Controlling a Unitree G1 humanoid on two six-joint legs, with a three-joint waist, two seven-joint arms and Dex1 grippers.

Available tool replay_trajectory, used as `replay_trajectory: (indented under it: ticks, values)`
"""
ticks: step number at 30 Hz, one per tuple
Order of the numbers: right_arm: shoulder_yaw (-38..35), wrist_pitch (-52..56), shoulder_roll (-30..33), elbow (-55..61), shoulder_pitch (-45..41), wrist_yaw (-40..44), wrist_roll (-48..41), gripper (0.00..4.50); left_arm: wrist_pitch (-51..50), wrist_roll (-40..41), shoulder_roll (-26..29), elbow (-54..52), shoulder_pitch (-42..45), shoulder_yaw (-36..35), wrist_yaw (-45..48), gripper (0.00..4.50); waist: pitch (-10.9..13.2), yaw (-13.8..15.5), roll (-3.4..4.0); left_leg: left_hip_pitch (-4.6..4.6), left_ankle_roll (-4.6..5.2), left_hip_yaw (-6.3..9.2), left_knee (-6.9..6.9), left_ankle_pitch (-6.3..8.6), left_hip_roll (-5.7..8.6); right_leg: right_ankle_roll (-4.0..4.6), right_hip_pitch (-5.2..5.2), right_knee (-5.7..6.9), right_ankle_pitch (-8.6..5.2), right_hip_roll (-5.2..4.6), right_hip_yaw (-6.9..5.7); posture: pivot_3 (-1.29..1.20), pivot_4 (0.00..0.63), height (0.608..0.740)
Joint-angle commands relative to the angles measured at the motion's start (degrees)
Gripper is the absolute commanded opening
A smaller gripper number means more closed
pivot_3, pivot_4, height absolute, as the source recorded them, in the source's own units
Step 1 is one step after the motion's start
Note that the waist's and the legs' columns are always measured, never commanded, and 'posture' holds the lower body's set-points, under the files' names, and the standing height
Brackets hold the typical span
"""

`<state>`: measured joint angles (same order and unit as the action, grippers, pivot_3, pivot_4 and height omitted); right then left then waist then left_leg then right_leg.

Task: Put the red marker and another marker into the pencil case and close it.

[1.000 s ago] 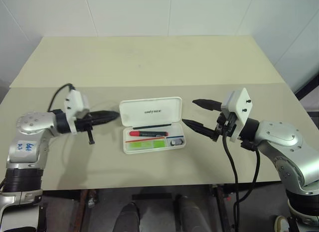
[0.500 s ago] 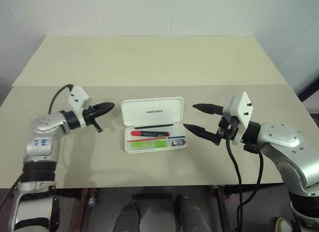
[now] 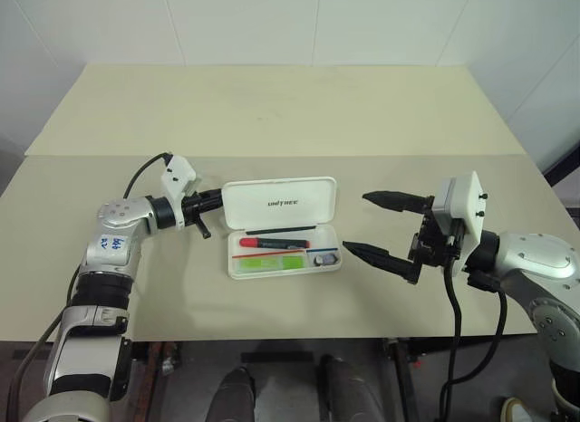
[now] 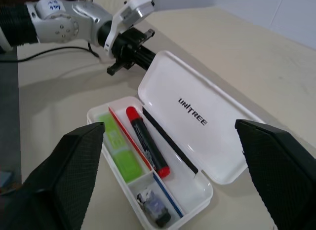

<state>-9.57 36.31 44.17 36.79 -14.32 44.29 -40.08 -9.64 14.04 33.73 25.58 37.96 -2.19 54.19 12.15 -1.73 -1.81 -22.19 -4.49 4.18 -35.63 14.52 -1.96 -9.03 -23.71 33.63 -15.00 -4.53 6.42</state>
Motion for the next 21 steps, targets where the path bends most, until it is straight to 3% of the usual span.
replay_trajectory:
  ticks: [1,10,21]
  values:
    - [0.05,-1.58,-0.30,2.22,-0.29,-1.35,1.09,4.49,0.80,2.50,-0.02,-2.90,0.04,-1.17,3.16,0.00,0.00,0.06,0.00,0.00,0.00,0.00,-0.01,0.00,0.00,0.02,0.00,-0.01,-0.01,0.00,0.00,0.00,0.150,0.740]
    - [1.71,-1.22,-1.96,3.08,0.12,-3.44,1.58,4.49,0.64,7.74,3.40,-11.48,-3.53,-2.22,13.66,0.00,0.00,0.07,0.00,-0.02,-0.01,0.00,0.02,0.00,0.00,0.14,0.00,-0.03,-0.08,0.00,0.00,0.00,0.150,0.740]
    - [2.83,-0.87,-3.27,3.50,-0.57,-5.67,1.84,4.49,6.72,3.86,4.95,-17.94,-6.77,6.10,23.33,0.00,0.00,0.08,0.00,-0.03,-0.01,0.00,0.00,0.00,0.00,0.41,0.01,-0.06,-0.22,0.00,0.01,0.00,0.150,0.740]
